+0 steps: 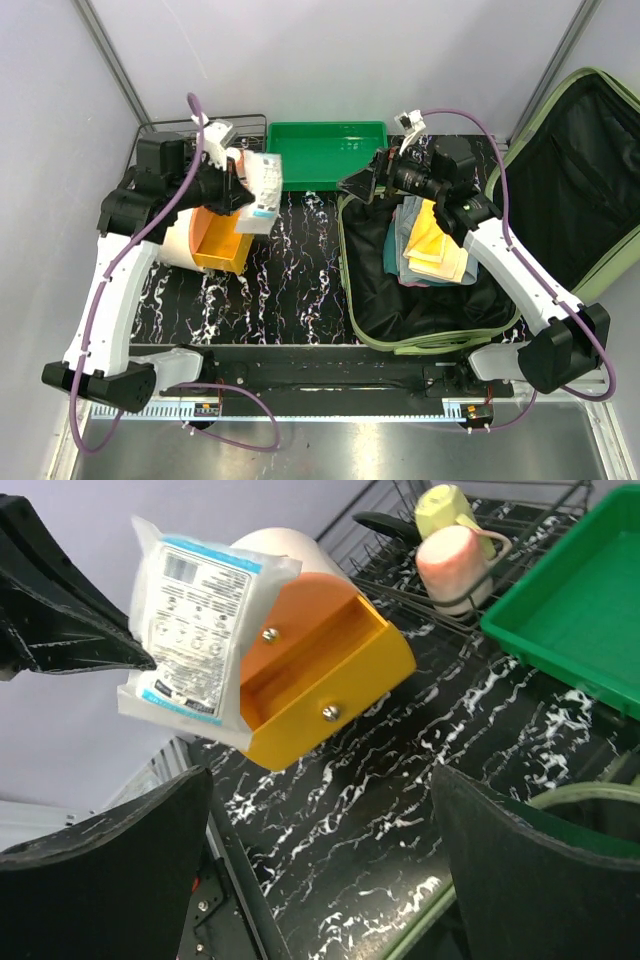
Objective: Open, take out, and arrange the luggage
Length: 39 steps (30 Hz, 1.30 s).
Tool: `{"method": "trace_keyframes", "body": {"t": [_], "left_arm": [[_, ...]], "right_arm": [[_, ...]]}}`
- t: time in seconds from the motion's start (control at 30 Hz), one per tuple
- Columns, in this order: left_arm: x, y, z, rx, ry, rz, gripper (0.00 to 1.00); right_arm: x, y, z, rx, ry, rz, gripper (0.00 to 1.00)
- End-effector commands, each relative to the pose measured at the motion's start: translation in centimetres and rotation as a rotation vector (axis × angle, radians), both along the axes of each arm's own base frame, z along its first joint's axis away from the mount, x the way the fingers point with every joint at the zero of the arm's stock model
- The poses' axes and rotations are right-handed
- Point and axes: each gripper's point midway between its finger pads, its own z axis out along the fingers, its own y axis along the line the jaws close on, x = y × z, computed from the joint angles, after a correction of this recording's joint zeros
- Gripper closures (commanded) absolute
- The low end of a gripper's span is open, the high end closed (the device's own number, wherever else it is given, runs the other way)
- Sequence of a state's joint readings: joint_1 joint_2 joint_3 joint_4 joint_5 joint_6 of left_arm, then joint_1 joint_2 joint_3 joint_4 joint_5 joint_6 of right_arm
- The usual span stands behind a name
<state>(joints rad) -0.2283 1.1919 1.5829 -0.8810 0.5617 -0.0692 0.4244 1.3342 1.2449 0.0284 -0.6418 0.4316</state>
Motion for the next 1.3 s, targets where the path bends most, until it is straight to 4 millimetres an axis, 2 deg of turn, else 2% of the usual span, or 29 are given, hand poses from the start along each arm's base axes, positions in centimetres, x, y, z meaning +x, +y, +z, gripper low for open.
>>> {"method": "trace_keyframes", "body": {"t": [0.0, 0.07, 0.1, 0.27, 0.33, 0.43, 0.6, 0.8, 0.97, 1.27], "left_arm": [[-0.3, 8.5, -6.8, 0.542, 0.134, 0.182, 1.0], [-0.2, 10.0, -8.3, 0.627, 0.184, 0.229, 1.0], [0.0, 10.7, -8.5, 0.661, 0.183, 0.258, 1.0], [1.7, 12.8, -7.7, 0.855, 0.098, 0.397, 1.0], [2.2, 13.5, -8.0, 0.937, 0.097, 0.417, 1.0], [2.8, 13.5, -9.0, 1.017, 0.103, 0.408, 1.0], [4.1, 12.2, -9.3, 1.053, 0.079, 0.397, 1.0], [5.3, 11.2, -10.9, 1.101, 0.11, 0.374, 1.0], [5.5, 10.6, -12.2, 1.154, 0.108, 0.361, 1.0], [5.4, 9.1, -14.5, 1.118, 0.156, 0.314, 1.0]], "right_arm": [[-0.1, -1.1, 0.3, -0.053, -0.041, -0.044, 0.0], [0.0, -1.0, -0.1, -0.064, -0.038, -0.04, 0.0], [0.1, -1.0, -0.1, -0.066, -0.036, -0.04, 0.0], [0.3, -0.8, -0.5, -0.074, -0.022, -0.027, 0.0], [0.4, -0.7, -0.7, -0.073, -0.015, -0.024, 0.0], [0.5, -0.6, -0.6, -0.072, -0.014, -0.021, 0.0], [0.5, -0.6, -0.5, -0.071, -0.015, -0.02, 0.0], [0.3, -0.7, -0.5, -0.077, -0.018, -0.019, 0.0], [0.3, -0.8, -0.6, -0.081, -0.012, -0.021, 0.0], [0.3, -0.9, -0.7, -0.088, -0.009, -0.021, 0.0]]}}
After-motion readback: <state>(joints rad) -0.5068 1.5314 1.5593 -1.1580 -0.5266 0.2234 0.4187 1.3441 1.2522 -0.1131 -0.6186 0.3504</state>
